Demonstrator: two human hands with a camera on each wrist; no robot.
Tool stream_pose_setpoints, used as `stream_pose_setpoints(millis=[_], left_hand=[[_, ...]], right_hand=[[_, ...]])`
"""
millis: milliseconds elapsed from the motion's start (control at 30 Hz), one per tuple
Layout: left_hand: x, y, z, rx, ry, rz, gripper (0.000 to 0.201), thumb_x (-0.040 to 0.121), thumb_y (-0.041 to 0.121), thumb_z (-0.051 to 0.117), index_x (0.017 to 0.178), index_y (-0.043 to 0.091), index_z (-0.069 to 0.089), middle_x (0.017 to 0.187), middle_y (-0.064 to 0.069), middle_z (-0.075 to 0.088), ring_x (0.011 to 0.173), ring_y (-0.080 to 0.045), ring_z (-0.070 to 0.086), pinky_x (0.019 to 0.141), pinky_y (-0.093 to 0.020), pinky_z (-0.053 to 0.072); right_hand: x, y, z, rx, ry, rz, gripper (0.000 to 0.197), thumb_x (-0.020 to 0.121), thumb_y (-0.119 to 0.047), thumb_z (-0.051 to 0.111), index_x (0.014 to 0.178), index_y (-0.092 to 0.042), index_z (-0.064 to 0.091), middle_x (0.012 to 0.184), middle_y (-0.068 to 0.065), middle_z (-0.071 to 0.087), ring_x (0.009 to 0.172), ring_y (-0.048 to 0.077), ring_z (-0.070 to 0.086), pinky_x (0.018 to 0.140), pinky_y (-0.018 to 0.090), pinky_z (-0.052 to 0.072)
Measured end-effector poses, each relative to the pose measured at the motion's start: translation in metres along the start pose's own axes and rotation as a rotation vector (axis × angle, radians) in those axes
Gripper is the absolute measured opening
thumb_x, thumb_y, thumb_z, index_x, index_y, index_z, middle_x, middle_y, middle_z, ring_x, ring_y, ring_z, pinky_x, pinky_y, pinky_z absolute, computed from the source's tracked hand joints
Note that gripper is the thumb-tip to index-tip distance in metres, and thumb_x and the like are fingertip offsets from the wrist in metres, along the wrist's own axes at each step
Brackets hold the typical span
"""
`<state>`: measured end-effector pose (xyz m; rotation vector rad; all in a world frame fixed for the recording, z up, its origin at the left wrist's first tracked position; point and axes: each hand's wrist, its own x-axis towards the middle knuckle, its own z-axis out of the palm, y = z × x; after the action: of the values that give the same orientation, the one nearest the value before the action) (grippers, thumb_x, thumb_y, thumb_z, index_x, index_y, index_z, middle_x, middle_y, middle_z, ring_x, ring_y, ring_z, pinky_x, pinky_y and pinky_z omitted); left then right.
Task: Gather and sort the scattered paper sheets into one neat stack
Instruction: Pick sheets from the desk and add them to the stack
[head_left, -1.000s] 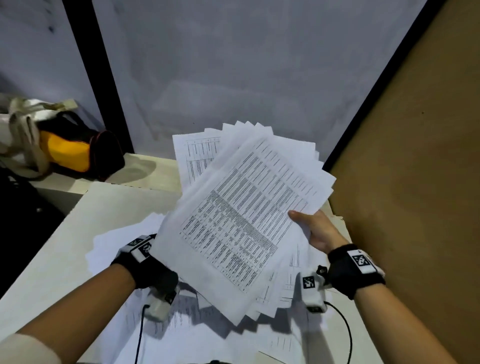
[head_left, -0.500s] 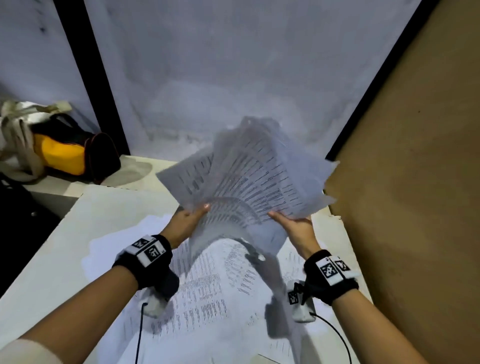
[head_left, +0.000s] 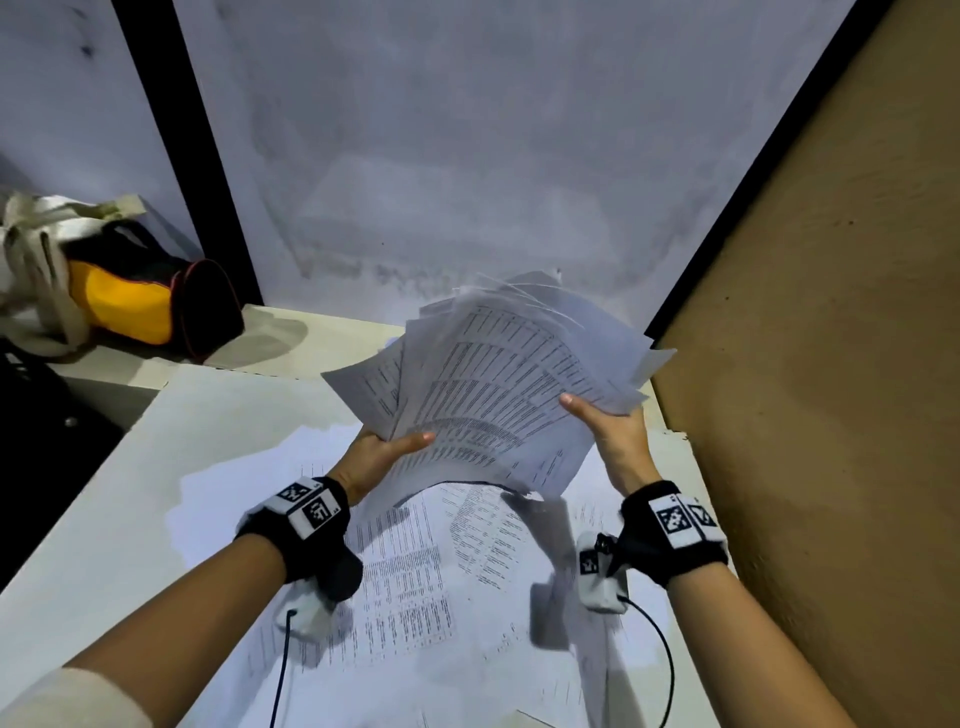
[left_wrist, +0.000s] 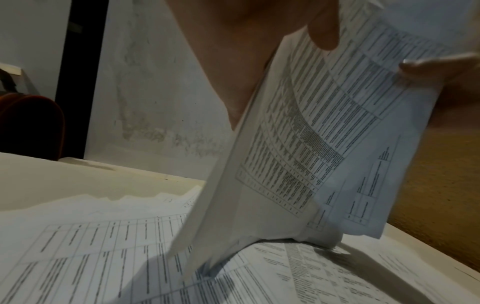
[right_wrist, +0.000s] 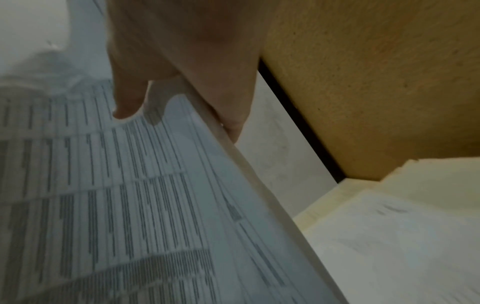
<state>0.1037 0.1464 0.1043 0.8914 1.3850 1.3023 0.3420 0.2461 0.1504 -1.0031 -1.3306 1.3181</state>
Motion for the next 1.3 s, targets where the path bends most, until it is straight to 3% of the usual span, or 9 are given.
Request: stream_pose_setpoints(millis=[100, 233, 367, 567, 733, 900, 1067, 1200, 1300], left_hand=[[0.003, 0.000, -0.003, -0.023, -0.001, 0.000, 0.084, 0.032, 0.057, 0.083, 0.105, 0.023, 0.060, 0.095, 0.018, 0.070, 0.091, -0.001, 0.065, 0.083, -0.017, 0.051], [0.004, 0.011, 0.000, 0.024, 0.065, 0.008, 0.047, 0.077, 0.016, 0.072, 0.120, 0.008, 0.053, 0.109, 0.000, 0.061, 0.098, -0.018, 0.058, 0.097, -0.031, 0.041], [0.013, 0.015, -0.007, 0.075, 0.113, 0.063, 0.042, 0.082, 0.005, 0.064, 0.123, 0.003, 0.052, 0.115, -0.007, 0.059, 0.098, -0.018, 0.057, 0.093, -0.032, 0.045], [0.023, 0.018, -0.013, -0.119, -0.025, 0.081, 0.080, 0.039, 0.064, 0.080, 0.104, 0.022, 0.062, 0.094, 0.008, 0.074, 0.092, -0.011, 0.068, 0.083, -0.026, 0.055], [0.031, 0.029, -0.013, -0.080, 0.012, 0.135, 0.057, 0.044, 0.040, 0.079, 0.095, 0.018, 0.063, 0.084, 0.007, 0.074, 0.083, -0.012, 0.069, 0.087, -0.037, 0.053], [0.032, 0.050, -0.005, -0.052, -0.017, 0.263, 0.043, 0.057, 0.033, 0.073, 0.096, 0.018, 0.064, 0.085, 0.008, 0.074, 0.085, -0.012, 0.069, 0.073, -0.022, 0.055], [0.035, 0.037, -0.002, 0.018, 0.113, 0.147, 0.016, 0.080, 0.010, 0.068, 0.095, 0.010, 0.062, 0.083, 0.005, 0.069, 0.072, -0.003, 0.068, 0.083, -0.035, 0.056], [0.028, 0.045, 0.001, -0.033, 0.213, 0.255, 0.003, 0.083, 0.012, 0.064, 0.084, 0.014, 0.064, 0.075, 0.006, 0.070, 0.070, -0.002, 0.068, 0.069, -0.024, 0.052], [0.024, 0.051, -0.002, -0.096, 0.190, 0.317, 0.022, 0.073, 0.026, 0.074, 0.090, 0.020, 0.062, 0.077, 0.012, 0.072, 0.077, -0.002, 0.068, 0.068, -0.017, 0.053]], right_hand=[[0.007, -0.013, 0.004, -0.011, -0.043, -0.054, 0.030, 0.071, 0.001, 0.070, 0.099, -0.008, 0.065, 0.083, -0.010, 0.074, 0.081, 0.008, 0.069, 0.073, 0.021, 0.054], [0.011, -0.010, 0.005, 0.060, -0.046, -0.037, 0.042, 0.067, -0.010, 0.077, 0.106, -0.010, 0.062, 0.098, 0.001, 0.072, 0.094, 0.020, 0.067, 0.080, 0.029, 0.055], [0.008, 0.011, 0.005, 0.064, -0.027, 0.172, 0.085, 0.048, -0.032, 0.088, 0.118, 0.003, 0.055, 0.108, 0.009, 0.068, 0.098, 0.018, 0.067, 0.091, 0.032, 0.052], [0.007, 0.028, 0.006, 0.045, -0.028, 0.254, 0.098, 0.032, -0.044, 0.091, 0.116, -0.005, 0.057, 0.112, 0.010, 0.068, 0.109, 0.027, 0.062, 0.101, 0.047, 0.044], [0.010, 0.002, 0.021, -0.031, -0.081, 0.143, 0.061, 0.056, -0.017, 0.084, 0.110, -0.001, 0.060, 0.098, 0.004, 0.072, 0.093, 0.012, 0.068, 0.093, 0.041, 0.051], [0.031, -0.002, 0.022, -0.004, -0.043, 0.062, 0.086, 0.062, -0.008, 0.081, 0.132, -0.021, 0.033, 0.133, 0.009, 0.049, 0.118, 0.020, 0.053, 0.099, 0.036, 0.047], [0.018, 0.026, 0.028, -0.210, -0.010, 0.238, 0.028, 0.081, 0.003, 0.063, 0.108, 0.006, 0.060, 0.110, 0.019, 0.065, 0.086, 0.017, 0.063, 0.096, 0.042, 0.049], [0.014, 0.012, 0.035, -0.217, 0.093, 0.032, 0.025, 0.086, -0.009, 0.062, 0.106, 0.005, 0.059, 0.106, 0.024, 0.066, 0.097, 0.037, 0.064, 0.086, 0.046, 0.052], [0.006, 0.003, 0.026, -0.022, 0.023, -0.020, 0.033, 0.084, -0.002, 0.061, 0.116, 0.000, 0.052, 0.102, 0.004, 0.068, 0.094, 0.013, 0.067, 0.078, 0.023, 0.055]])
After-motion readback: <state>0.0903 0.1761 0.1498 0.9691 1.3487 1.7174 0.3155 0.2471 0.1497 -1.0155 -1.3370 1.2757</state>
